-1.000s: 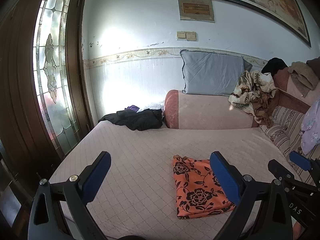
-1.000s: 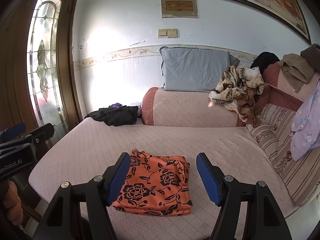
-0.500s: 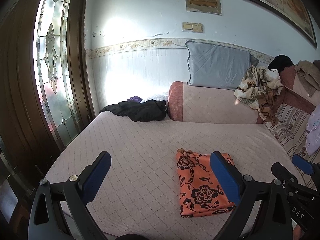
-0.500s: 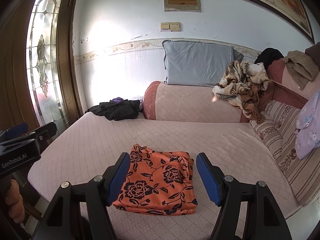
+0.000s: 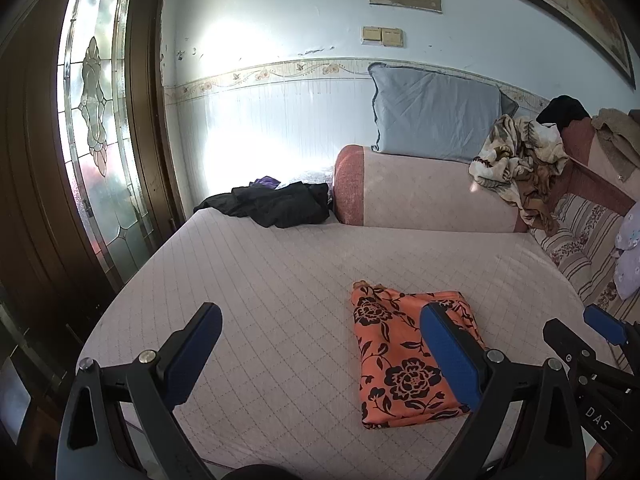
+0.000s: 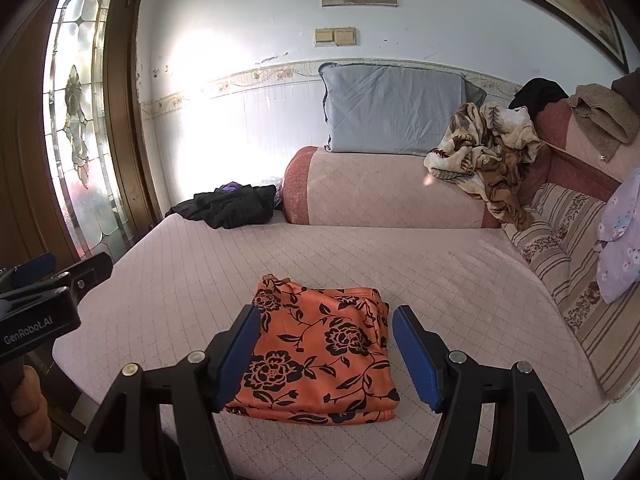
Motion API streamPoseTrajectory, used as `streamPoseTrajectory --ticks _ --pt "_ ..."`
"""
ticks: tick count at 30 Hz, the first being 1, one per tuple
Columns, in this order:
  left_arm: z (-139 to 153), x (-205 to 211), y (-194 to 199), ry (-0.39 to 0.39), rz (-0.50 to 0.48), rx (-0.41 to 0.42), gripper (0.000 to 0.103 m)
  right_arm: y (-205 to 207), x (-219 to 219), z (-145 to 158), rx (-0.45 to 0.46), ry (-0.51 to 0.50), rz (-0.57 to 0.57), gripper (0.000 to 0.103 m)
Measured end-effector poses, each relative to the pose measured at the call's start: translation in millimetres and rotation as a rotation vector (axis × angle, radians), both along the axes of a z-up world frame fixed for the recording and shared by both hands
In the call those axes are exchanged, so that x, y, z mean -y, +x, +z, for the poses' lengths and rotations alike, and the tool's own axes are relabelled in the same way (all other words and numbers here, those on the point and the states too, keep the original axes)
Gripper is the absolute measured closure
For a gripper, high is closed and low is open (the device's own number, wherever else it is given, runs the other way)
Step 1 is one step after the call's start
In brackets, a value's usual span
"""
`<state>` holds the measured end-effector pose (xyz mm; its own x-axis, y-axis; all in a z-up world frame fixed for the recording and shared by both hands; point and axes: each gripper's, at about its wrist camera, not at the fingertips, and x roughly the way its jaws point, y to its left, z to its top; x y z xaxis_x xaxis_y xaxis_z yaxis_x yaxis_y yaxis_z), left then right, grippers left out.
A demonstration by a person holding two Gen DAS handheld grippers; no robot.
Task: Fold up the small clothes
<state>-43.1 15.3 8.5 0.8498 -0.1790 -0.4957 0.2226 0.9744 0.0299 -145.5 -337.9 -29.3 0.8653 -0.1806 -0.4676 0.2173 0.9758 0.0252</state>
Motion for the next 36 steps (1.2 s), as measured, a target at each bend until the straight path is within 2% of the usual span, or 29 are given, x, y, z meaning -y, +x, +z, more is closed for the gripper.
streamPoseTrajectory --ticks 25,36 --pt "-19.0 3.9 30.4 0.012 -0.003 -0.053 0.004 35.3 -2.7 -8.2 -0.009 -0.001 0.002 0.031" --pt "-22.3 5.8 43.3 0.03 -0.02 -0.045 0.004 52.8 -5.6 -16.4 -0.04 -0.002 -0.003 0.031"
